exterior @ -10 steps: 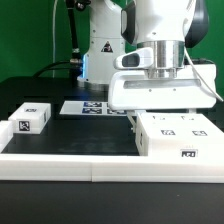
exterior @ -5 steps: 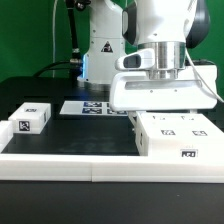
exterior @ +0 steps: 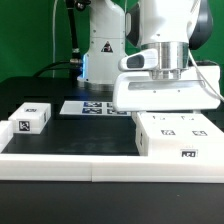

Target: Assemble cabinet

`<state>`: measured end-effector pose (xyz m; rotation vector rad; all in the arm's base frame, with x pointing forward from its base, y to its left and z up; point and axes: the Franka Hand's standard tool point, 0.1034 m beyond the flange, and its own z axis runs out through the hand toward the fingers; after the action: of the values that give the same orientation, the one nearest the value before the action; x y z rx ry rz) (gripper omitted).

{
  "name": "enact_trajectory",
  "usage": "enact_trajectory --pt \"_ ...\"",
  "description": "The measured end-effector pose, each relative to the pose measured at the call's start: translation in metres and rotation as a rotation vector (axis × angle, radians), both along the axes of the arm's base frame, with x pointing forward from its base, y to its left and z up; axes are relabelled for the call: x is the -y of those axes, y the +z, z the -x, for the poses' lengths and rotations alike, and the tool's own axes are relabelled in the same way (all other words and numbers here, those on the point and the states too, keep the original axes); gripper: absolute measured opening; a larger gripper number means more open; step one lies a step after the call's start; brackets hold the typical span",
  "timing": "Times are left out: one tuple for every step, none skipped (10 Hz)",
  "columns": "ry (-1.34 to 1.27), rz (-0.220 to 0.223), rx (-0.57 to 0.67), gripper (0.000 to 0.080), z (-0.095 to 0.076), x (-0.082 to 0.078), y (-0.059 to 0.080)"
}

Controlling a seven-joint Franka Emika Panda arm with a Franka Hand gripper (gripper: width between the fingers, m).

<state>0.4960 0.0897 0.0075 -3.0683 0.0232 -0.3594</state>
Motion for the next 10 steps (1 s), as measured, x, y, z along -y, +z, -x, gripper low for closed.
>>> enact_trajectory --pt "-0.002 -0.002 0.005 0.0666 -0.0026 -0.0026 0.0015" --pt "-0.001 -0.003 0.008 0.0526 -0.0042 -0.0037 0.0024" --pt "0.003 -0.003 0.008 0.0392 -0.0036 -0.0051 0.0022" --pt "-0.003 0.001 0.006 0.0392 -0.0025 -0.001 0.001" --pt "-0.006 0.004 0.003 0.0213 -0.0017 0.0015 0.0" --pt "-0.002 0.005 0.003 0.0215 -0.0017 0.0018 -0.0001" --pt "0.004 0.008 0.004 0.0215 -0.002 0.0037 -0.0002" --pt "0.003 0.008 0.004 0.0215 -0.002 0.0038 -0.0002" --pt "0.003 0.008 0.004 0.0215 -0.002 0.0041 -0.0002" --pt "0.003 0.008 0.004 0.0215 -0.0021 0.0043 -0.0002"
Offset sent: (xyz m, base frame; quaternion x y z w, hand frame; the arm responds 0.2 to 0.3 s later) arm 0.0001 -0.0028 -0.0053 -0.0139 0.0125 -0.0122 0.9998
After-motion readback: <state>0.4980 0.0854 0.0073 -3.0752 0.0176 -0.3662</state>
